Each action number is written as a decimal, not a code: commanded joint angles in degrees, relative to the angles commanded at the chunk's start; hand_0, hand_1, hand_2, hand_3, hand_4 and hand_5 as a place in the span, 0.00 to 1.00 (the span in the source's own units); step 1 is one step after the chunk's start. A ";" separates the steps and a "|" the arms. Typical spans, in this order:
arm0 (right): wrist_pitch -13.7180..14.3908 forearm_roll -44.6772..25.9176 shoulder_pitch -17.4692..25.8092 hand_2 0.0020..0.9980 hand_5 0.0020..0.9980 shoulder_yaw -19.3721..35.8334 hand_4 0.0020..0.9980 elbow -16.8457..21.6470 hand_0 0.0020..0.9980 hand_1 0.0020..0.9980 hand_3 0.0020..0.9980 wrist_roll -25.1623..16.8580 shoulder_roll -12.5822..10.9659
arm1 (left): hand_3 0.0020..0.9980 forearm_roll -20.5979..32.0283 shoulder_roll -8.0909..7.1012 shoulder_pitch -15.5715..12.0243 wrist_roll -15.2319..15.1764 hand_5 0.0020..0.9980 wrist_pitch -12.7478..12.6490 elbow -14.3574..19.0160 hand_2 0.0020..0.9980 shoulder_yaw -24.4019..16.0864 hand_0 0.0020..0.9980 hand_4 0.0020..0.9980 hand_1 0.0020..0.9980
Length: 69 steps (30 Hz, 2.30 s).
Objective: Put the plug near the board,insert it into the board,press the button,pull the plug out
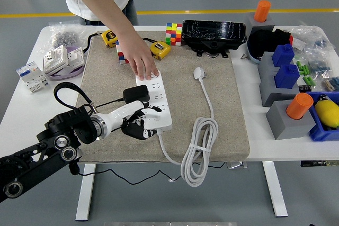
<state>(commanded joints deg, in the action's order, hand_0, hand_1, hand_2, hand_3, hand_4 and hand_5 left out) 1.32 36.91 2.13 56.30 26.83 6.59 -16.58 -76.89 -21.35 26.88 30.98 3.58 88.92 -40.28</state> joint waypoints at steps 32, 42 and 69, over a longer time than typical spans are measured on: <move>0.00 0.06 0.03 0.70 0.53 0.14 0.94 0.01 0.68 0.69 0.60 0.03 -0.19 | 0.86 -0.34 0.03 2.36 1.81 0.00 1.58 -2.72 0.14 3.80 0.07 0.74 0.06; 0.01 0.05 0.02 0.70 0.53 0.14 0.94 0.09 0.68 0.69 0.60 0.00 -0.17 | 0.85 -0.51 0.12 2.98 2.33 0.00 1.83 -2.97 0.14 4.90 0.07 0.74 0.06; 0.04 0.11 0.12 0.70 0.53 0.16 0.94 0.15 0.68 0.69 0.60 -0.01 -0.10 | 0.69 2.97 -0.13 2.13 -8.67 0.23 -6.10 -3.62 0.19 3.69 0.16 0.77 0.11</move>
<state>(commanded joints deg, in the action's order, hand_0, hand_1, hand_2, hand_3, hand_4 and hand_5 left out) 1.36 37.02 2.25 56.46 26.99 6.58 -16.68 -73.91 -21.48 29.01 22.31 -2.52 85.31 -36.59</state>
